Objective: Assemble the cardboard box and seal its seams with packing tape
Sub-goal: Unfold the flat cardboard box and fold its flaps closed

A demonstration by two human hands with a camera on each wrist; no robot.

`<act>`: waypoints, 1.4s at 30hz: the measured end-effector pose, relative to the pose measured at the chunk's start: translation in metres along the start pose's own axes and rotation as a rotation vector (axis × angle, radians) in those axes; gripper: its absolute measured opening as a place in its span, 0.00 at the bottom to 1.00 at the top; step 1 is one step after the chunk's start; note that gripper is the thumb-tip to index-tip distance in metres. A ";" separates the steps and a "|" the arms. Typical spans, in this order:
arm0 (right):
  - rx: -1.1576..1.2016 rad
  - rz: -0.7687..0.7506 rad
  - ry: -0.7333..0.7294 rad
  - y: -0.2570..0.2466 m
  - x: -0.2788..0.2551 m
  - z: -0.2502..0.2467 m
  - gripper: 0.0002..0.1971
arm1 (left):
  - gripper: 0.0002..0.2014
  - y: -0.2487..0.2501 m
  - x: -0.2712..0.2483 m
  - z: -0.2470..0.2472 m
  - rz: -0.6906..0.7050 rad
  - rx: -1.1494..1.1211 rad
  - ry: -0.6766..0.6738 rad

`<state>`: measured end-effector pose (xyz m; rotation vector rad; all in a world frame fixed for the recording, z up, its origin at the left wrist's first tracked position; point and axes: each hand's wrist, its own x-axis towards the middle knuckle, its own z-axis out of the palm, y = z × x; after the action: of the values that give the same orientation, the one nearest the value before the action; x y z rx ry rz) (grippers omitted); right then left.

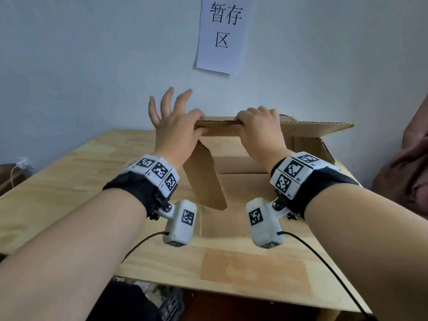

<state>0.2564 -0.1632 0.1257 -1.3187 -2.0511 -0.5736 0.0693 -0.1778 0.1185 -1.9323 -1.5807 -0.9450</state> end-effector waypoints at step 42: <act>0.675 0.457 -0.270 0.103 -0.067 -0.041 0.30 | 0.08 0.023 0.028 -0.017 0.188 -0.044 -0.079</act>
<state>0.3819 -0.1916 0.1102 -1.4027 -1.7970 0.4858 0.0908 -0.1775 0.1518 -2.1295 -1.4003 -0.8408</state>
